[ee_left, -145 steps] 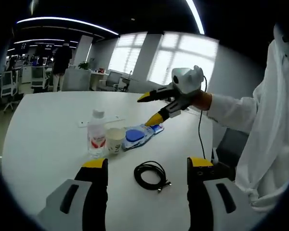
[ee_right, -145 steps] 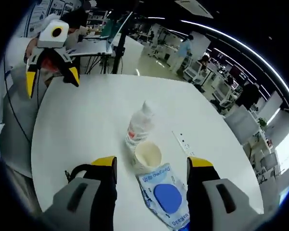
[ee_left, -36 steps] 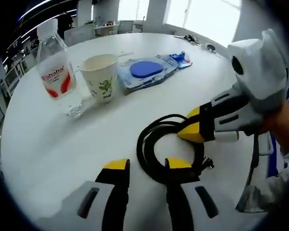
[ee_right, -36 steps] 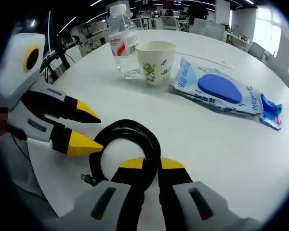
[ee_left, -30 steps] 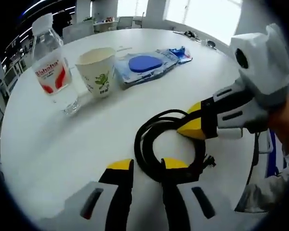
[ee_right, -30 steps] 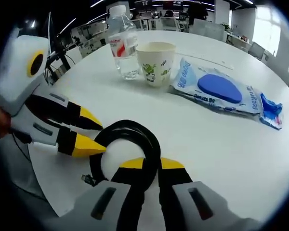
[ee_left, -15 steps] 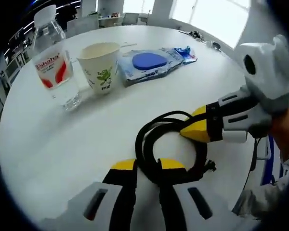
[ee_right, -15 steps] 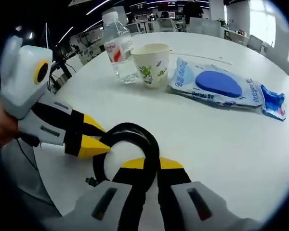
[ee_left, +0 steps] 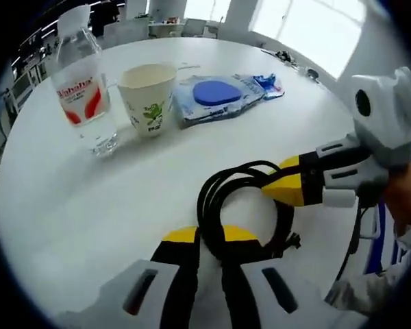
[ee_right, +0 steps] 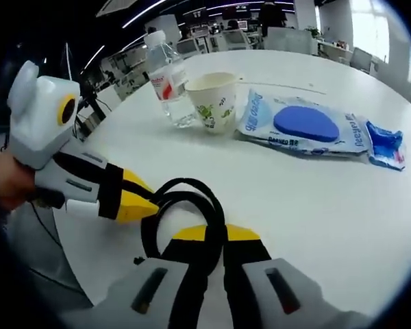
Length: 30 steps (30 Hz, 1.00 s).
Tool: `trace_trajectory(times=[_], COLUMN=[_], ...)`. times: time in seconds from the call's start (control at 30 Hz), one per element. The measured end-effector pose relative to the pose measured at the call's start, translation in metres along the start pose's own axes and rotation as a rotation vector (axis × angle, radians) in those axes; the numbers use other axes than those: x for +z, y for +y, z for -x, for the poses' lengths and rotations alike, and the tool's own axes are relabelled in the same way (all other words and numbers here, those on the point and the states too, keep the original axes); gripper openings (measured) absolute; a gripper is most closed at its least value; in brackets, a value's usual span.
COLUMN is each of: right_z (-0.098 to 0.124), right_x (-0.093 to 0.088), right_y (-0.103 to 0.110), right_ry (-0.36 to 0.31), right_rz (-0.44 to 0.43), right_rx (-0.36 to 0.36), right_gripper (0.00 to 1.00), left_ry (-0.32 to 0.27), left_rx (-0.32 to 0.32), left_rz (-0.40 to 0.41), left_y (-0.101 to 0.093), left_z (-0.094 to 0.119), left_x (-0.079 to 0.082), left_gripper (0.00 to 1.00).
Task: Arrange the tabletop items into an orderly group along one side of the table until the central work area is clear of visible clutter.
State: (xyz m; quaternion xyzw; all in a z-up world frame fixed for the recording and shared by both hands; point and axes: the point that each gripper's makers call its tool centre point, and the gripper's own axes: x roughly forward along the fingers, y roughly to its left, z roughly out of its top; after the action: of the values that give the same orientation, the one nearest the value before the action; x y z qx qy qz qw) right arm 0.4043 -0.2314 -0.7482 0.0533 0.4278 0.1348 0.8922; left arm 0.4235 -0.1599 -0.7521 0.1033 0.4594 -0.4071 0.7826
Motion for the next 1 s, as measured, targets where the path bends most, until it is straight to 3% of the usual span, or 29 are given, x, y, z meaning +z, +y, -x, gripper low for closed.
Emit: trace_trajectory(times=[1.0], right_z=[0.05], right_x=[0.035], right_y=[-0.016], right_ry=[-0.126], right_rz=[0.022], right_rx=[-0.002], right_gripper=[0.04], left_ry=[-0.112], left_rx=[0.002], left_rz=[-0.022], left_y=[-0.029], left_z=[0.031], left_x=[0.047], left_gripper=[0.08])
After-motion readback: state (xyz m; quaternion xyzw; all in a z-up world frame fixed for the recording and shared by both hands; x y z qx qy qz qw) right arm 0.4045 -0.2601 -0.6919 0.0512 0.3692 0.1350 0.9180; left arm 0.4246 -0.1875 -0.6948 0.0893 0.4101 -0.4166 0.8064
